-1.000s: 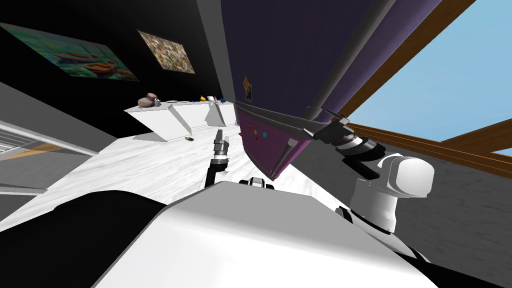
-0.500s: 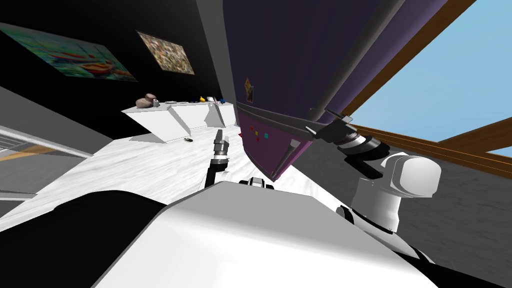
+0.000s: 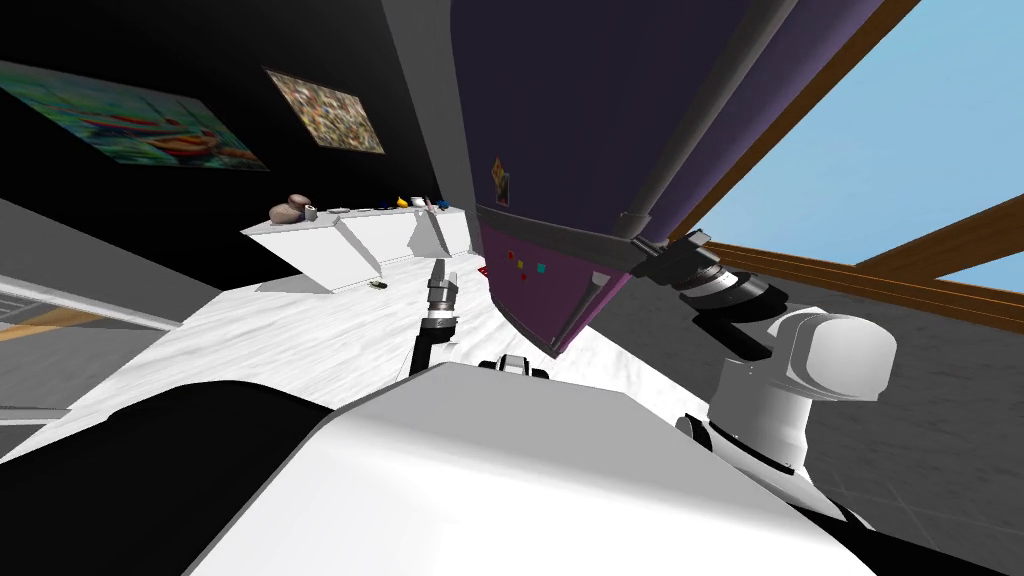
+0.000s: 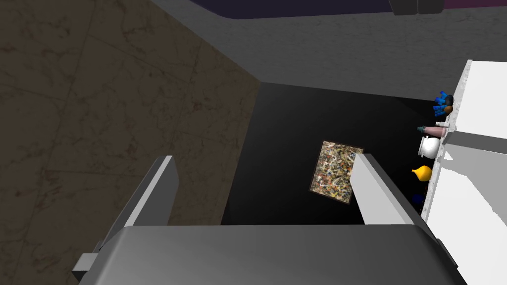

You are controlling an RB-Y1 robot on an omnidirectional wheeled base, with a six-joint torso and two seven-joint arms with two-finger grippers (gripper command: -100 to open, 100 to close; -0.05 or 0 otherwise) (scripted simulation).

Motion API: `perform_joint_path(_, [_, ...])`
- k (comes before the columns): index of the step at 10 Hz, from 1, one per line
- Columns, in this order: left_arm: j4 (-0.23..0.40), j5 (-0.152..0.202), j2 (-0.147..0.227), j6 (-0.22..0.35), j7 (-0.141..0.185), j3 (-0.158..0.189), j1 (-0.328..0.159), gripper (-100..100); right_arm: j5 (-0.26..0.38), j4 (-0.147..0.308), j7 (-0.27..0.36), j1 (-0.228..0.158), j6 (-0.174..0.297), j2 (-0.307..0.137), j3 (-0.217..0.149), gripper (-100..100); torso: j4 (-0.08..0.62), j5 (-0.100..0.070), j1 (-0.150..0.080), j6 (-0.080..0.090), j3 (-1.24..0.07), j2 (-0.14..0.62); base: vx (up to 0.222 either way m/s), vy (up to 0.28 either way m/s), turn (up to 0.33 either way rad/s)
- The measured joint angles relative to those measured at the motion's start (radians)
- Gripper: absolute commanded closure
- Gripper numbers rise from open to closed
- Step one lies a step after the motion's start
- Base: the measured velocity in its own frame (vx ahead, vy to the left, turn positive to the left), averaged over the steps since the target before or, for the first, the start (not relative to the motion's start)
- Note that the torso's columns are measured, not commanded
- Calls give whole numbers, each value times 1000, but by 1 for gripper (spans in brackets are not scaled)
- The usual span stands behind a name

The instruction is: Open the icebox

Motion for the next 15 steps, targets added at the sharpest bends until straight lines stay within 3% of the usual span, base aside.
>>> perform_joint_path(8, [0,0,0,0,0,0,0,0,57,-3,-25,40,57,-21,-42,100,0,4,2,-6,-8,-8,-115,310,-99])
perform_joint_path(12, [0,0,0,0,0,0,0,0,85,-7,-38,55,89,-34,-64,100,2,1,-1,0,-2,-1,-125,269,-91])
perform_joint_path(13, [0,0,0,0,0,0,0,0,87,-5,-40,61,88,-33,-63,-100,3,-1,-11,1,-3,-2,-21,35,-53])
perform_joint_path(15, [0,0,1,0,0,1,1,0,93,0,-68,63,78,-71,-67,-100,0,-6,-16,5,-1,-2,26,8,-17])
